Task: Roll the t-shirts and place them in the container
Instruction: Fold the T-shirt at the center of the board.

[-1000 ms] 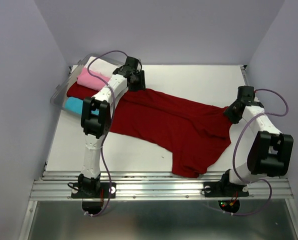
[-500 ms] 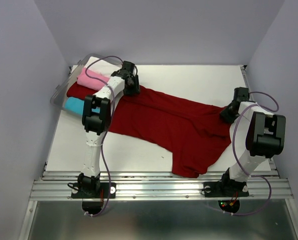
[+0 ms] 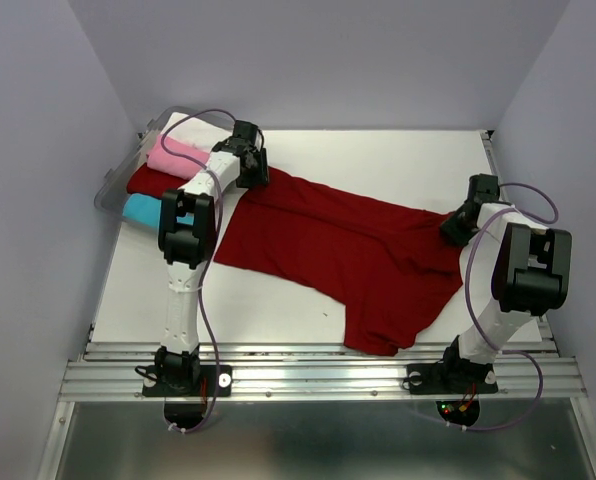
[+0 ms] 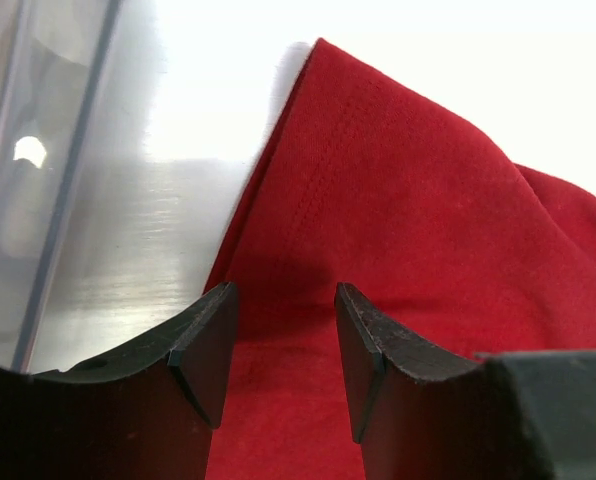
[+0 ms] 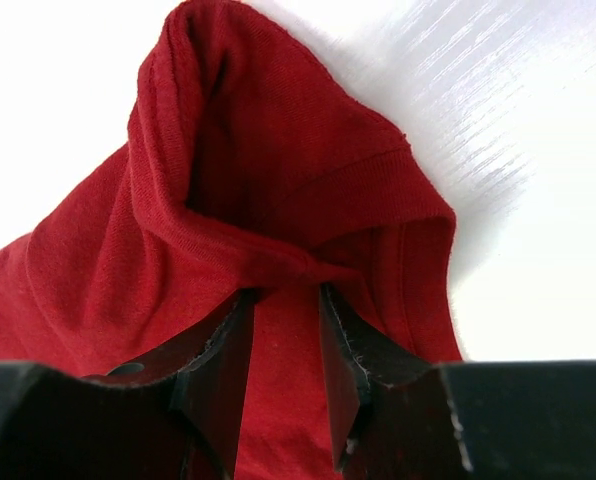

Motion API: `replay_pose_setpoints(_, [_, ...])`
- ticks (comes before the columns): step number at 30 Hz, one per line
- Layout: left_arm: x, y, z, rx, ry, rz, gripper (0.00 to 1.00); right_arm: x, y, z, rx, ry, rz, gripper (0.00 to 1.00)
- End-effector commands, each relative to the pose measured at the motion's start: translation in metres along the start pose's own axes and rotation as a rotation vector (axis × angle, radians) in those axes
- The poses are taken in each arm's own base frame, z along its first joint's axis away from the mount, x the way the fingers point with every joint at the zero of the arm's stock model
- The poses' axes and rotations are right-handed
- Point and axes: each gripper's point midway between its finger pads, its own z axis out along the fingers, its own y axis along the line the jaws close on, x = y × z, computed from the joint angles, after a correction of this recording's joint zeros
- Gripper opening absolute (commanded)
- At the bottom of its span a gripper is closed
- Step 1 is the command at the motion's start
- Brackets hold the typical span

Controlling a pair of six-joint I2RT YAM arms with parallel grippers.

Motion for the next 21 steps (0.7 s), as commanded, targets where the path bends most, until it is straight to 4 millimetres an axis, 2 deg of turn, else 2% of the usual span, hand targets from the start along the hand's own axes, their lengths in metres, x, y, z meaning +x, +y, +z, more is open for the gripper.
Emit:
replay_pose_setpoints(1, [-0.030, 0.022, -0.037, -0.015, -0.068, 0.020, 0.55, -0.012, -0.006, 0.006, 0.018, -0.031, -0.003, 0.38])
replay_pose_setpoints(6, [-0.033, -0.004, -0.048, 0.068, -0.083, 0.043, 0.55, -0.016, -0.004, 0.003, 0.013, -0.042, -0.003, 0.38])
replay_pose_setpoints(9, [-0.032, -0.017, -0.051, 0.107, -0.087, 0.048, 0.55, -0.019, -0.013, 0.003, 0.032, -0.051, 0.008, 0.39])
replay_pose_setpoints(16, [-0.022, -0.024, -0.039, 0.120, -0.059, 0.036, 0.55, -0.009, -0.037, 0.008, 0.090, -0.034, 0.020, 0.39])
replay_pose_setpoints(21, [-0.028, -0.032, -0.044, 0.129, -0.078, 0.041, 0.55, -0.019, -0.049, 0.008, 0.131, -0.072, 0.029, 0.39])
